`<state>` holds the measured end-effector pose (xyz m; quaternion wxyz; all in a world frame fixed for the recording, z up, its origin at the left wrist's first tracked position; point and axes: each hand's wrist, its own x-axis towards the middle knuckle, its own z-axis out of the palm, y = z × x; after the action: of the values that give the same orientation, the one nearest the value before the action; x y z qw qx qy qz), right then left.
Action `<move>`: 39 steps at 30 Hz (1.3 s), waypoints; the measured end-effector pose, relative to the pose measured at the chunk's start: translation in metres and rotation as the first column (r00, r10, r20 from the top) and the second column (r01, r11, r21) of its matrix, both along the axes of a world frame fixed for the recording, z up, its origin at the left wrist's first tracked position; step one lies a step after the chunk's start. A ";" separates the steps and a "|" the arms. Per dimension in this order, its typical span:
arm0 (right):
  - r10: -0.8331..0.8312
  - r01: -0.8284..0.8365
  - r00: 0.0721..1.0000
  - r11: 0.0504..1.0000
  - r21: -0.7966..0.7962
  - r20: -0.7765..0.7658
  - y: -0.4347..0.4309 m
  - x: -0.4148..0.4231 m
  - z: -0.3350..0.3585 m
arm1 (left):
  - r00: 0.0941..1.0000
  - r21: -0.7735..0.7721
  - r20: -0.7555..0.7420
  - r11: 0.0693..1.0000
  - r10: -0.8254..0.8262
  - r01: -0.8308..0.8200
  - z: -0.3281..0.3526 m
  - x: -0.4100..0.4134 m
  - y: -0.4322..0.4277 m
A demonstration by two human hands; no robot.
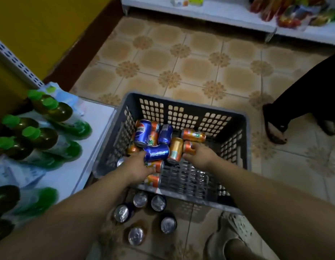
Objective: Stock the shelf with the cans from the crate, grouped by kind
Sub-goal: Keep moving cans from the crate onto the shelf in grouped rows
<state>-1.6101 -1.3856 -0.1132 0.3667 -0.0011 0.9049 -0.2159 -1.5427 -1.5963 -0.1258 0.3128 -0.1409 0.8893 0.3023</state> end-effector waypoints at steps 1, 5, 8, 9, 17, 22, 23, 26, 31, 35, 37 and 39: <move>0.007 -0.007 1.000 1.000 -0.005 0.023 -0.008 -0.009 -0.019 | 0.999 0.024 0.012 0.999 0.037 -0.038 -0.016 -0.009 -0.004; -0.053 0.056 0.991 0.998 -0.026 0.120 -0.038 -0.038 -0.096 | 0.985 0.114 0.063 0.979 0.160 -0.166 -0.074 -0.042 -0.015; -0.132 0.143 0.979 0.988 -0.066 0.155 -0.059 -0.053 -0.138 | 0.964 0.160 0.081 0.951 0.254 -0.264 -0.109 -0.061 -0.017; -0.157 0.172 0.974 0.981 -0.085 0.164 -0.065 -0.056 -0.150 | 0.955 0.178 0.104 0.940 0.276 -0.291 -0.120 -0.065 -0.017; -0.436 0.526 0.836 0.810 -0.261 0.334 -0.089 -0.049 -0.198 | 0.673 0.374 0.258 0.571 0.693 -0.731 -0.166 -0.073 -0.017; -0.555 0.628 0.777 0.662 -0.409 0.296 -0.074 -0.011 -0.160 | 0.668 0.474 0.103 0.554 0.737 -0.684 -0.141 -0.061 -0.014; -0.566 0.632 0.772 0.634 -0.445 0.289 -0.072 -0.005 -0.145 | 0.657 0.495 0.051 0.552 0.752 -0.671 -0.128 -0.059 -0.013; -0.580 0.629 0.764 0.571 -0.528 0.283 -0.071 0.012 -0.094 | 0.608 0.588 -0.016 0.499 0.794 -0.637 -0.072 -0.054 -0.014; -0.585 0.574 0.765 0.430 -0.697 0.269 -0.088 0.044 0.015 | 0.557 0.722 -0.032 0.404 0.830 -0.561 0.040 -0.024 -0.031; -0.450 0.315 0.891 0.523 -0.792 0.057 -0.120 0.081 0.109 | 0.520 0.862 -0.008 0.270 0.854 -0.430 0.146 0.023 -0.052; -0.385 0.156 0.918 0.581 -0.799 -0.101 -0.141 0.108 0.150 | 0.509 0.872 -0.063 0.295 0.859 -0.391 0.199 0.054 -0.063; -0.322 0.030 0.923 0.606 -0.795 -0.212 -0.160 0.138 0.186 | 0.436 0.844 -0.184 0.369 0.881 -0.389 0.243 0.090 -0.077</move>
<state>-1.4719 -1.5459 0.0730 0.1474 -0.1056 0.7653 -0.6176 -1.4528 -1.6731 0.1175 -0.1272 -0.2626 0.6057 0.7403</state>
